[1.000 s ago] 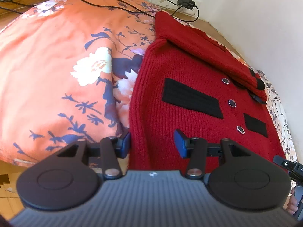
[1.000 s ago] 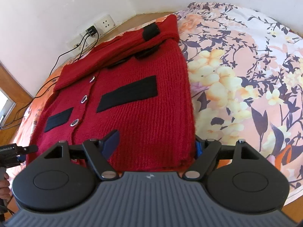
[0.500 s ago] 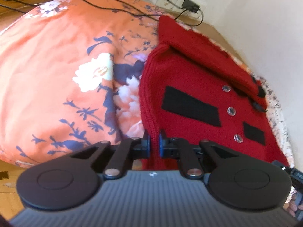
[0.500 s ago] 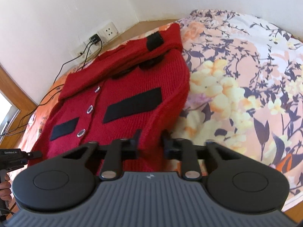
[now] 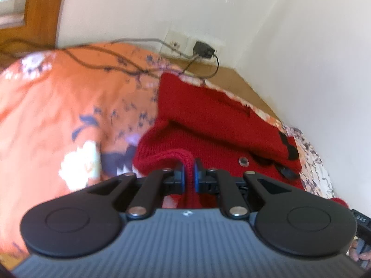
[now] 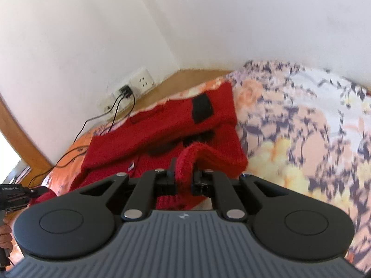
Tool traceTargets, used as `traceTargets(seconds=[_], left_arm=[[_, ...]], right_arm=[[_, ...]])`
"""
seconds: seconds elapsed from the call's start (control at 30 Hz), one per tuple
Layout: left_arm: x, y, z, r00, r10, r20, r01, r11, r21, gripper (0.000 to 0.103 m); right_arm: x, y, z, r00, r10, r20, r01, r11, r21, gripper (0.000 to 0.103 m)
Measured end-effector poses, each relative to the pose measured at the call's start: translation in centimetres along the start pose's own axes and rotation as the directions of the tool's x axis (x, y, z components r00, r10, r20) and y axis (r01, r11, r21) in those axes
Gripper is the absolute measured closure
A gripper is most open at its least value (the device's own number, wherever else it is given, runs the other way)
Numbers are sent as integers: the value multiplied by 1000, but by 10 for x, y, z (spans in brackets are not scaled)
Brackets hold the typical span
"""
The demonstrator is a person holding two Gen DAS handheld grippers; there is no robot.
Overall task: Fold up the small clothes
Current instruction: 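Grasp the hem with both tools and fold it up toward the collar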
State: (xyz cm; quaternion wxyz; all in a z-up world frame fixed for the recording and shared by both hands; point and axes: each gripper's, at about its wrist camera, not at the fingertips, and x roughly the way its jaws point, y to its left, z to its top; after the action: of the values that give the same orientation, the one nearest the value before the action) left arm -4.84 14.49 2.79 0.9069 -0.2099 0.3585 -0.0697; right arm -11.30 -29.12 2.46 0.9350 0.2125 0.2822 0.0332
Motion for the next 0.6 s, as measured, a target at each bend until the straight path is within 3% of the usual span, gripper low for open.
traceTargets(seconds=[0.6], left_arm=[[67, 5, 67, 998, 44, 44, -42, 999, -30, 94]], right_arm=[[87, 3, 61, 989, -120, 81, 121, 993, -1, 94]])
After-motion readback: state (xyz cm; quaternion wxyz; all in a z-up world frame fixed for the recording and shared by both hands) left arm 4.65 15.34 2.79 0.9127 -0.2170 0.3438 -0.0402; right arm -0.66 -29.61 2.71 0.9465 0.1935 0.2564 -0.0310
